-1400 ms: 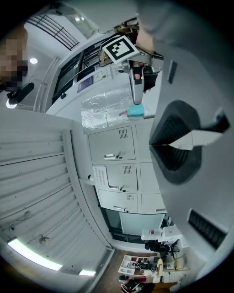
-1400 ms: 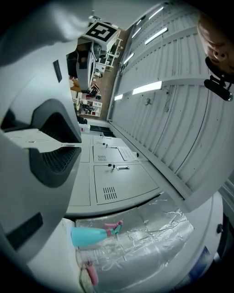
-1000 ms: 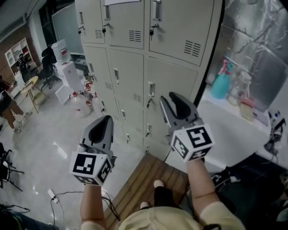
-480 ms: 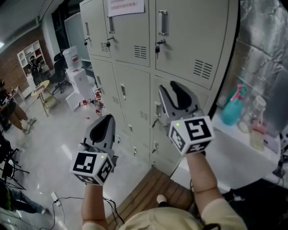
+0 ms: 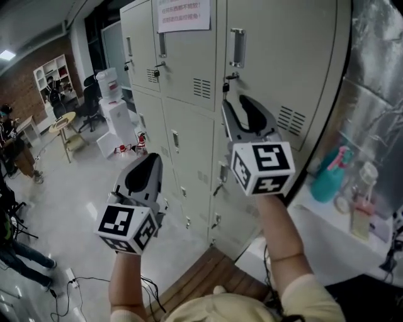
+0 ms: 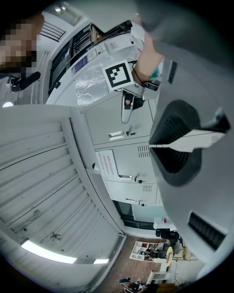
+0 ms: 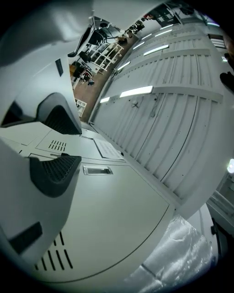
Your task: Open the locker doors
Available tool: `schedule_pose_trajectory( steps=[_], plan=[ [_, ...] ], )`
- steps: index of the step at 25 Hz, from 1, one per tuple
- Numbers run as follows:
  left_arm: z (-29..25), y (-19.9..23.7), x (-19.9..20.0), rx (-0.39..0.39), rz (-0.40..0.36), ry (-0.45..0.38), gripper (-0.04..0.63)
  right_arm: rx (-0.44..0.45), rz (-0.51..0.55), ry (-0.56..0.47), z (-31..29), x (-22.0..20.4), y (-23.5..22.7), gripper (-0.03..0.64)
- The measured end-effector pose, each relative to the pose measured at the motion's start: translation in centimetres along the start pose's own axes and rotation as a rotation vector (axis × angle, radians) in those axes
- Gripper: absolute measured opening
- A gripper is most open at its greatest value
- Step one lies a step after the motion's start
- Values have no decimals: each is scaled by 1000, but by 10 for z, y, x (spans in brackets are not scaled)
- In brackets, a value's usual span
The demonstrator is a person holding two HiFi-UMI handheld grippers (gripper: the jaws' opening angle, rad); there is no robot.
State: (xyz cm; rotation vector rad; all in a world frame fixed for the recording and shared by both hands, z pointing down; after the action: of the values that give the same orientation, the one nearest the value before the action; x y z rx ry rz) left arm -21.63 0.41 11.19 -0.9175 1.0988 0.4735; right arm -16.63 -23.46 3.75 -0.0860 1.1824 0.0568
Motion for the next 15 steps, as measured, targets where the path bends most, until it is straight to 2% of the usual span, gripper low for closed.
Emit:
schedule_pose_trajectory(
  steps=[5, 8, 15],
  plan=[
    [-17, 13, 14, 41, -34, -19, 6, -6, 23, -10, -27, 5, -5, 124],
    [-25, 17, 20, 33, -25, -30, 6, -15, 54, -9, -43, 10, -7, 124],
    [-40, 20, 30, 31, -68, -23, 6, -99, 57, -51, -75, 29, -18, 124]
  ],
)
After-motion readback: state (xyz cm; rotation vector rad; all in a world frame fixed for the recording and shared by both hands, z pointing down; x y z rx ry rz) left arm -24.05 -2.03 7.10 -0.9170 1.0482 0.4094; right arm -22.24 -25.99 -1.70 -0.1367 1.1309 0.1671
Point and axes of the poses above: the fingertips, and each gripper's own axes: z backward along the fingers, y to its left, x out of its top, the point moved 8 cm from there along z, backward along the fingers, and after that the axes turned 15 degrees about -z, right-handed, at the moved point
